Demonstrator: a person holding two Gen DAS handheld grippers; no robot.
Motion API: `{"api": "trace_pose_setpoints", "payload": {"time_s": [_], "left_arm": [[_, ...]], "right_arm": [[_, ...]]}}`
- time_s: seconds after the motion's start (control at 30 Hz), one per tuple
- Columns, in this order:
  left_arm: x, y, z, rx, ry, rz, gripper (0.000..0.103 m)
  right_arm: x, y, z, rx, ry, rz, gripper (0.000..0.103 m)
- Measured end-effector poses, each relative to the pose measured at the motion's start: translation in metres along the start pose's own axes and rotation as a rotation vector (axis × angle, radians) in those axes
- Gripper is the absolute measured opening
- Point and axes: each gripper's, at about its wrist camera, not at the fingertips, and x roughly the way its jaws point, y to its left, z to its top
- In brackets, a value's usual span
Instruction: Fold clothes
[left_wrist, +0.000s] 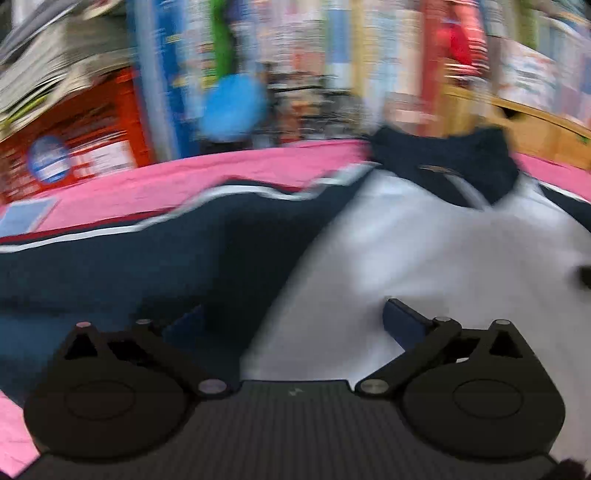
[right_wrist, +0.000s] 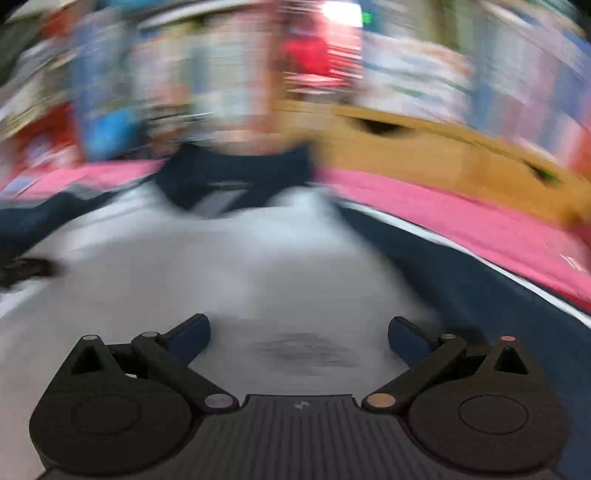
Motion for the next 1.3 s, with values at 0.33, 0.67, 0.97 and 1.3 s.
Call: {"api": "trace_pose_setpoints", "payload": {"time_s": [0.33, 0.67, 0.97, 1.3], "left_arm": [[0.014, 0.075, 0.031, -0.132, 0.007, 0.154, 0.070], [-0.024, -0.048, 0.023, 0.328, -0.048, -0.230, 0.065], [0.075, -0.074, 0.082, 0.194, -0.124, -0.119, 0.082], [0.104, -0.044, 0.109, 0.064, -0.057, -0.132, 0.103]], "right_arm": [[0.004, -0.130, 0.010, 0.255, 0.025, -0.296, 0.101], [-0.006, 0.023, 0.037, -0.114, 0.038, 0.155, 0.049], [0.086, 0.025, 0.077, -0.022, -0.044, 0.034, 0.050], [0.118, -0.004, 0.094, 0.059, -0.023, -0.030, 0.103]]}}
